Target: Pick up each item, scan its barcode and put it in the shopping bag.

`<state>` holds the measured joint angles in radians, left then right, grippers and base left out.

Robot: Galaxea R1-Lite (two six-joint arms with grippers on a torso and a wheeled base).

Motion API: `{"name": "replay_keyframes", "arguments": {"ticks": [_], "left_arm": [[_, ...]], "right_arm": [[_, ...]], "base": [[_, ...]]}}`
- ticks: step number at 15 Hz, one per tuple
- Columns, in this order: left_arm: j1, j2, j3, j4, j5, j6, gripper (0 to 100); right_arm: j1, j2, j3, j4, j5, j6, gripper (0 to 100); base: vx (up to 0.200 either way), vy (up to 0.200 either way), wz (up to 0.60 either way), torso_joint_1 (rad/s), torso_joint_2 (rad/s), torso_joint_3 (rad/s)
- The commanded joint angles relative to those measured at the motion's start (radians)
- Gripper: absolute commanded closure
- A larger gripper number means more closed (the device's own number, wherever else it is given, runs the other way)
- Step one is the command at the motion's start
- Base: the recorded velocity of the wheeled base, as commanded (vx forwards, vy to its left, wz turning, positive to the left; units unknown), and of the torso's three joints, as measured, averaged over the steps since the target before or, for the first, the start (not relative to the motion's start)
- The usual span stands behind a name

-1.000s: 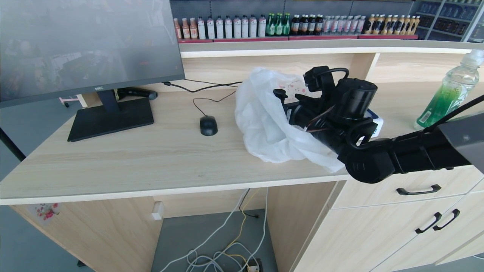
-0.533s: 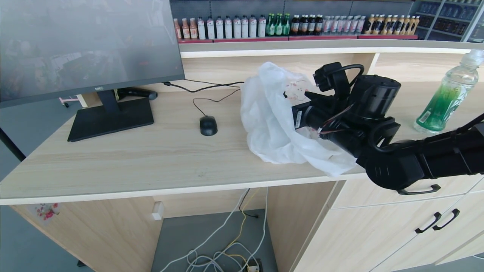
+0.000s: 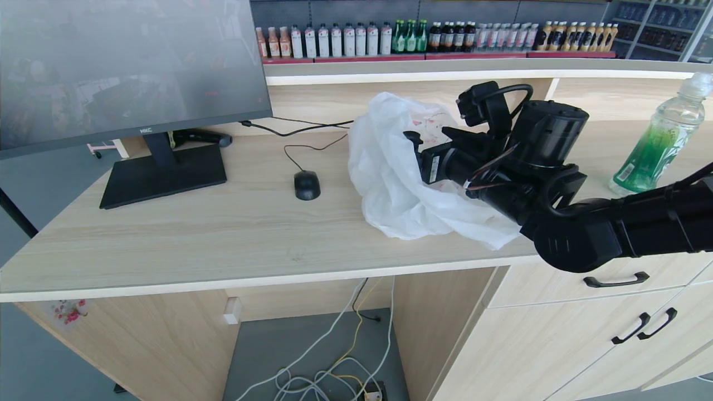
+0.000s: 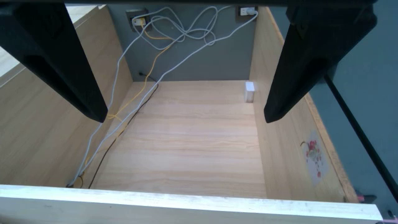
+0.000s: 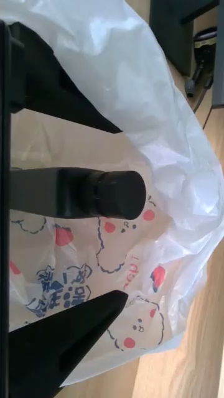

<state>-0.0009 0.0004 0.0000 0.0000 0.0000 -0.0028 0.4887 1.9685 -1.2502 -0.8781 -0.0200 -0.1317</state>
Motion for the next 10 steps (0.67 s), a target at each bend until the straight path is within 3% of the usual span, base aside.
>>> {"name": "replay_keyframes", "arguments": {"ticks": [1,4,7,10], "left_arm": [[0.001,0.000,0.000,0.000,0.000,0.000,0],[-0.001,0.000,0.000,0.000,0.000,0.000,0],[0.001,0.000,0.000,0.000,0.000,0.000,0],[0.001,0.000,0.000,0.000,0.000,0.000,0]], "right_arm": [[-0.004,-0.019,-0.006,-0.002,-0.005,0.004,0],[-0.010,-0.013,0.107,-0.028,0.000,-0.002,0],[-0.010,0.004,0.130,-0.122,-0.009,-0.014,0],[-0.010,-0.008,0.331,-0.371,-0.031,-0.017,0]], "base": [[0.000,0.000,0.00,0.000,0.00,0.000],[0.000,0.000,0.00,0.000,0.00,0.000],[0.000,0.000,0.00,0.000,0.00,0.000],[0.000,0.000,0.00,0.000,0.00,0.000]]}}
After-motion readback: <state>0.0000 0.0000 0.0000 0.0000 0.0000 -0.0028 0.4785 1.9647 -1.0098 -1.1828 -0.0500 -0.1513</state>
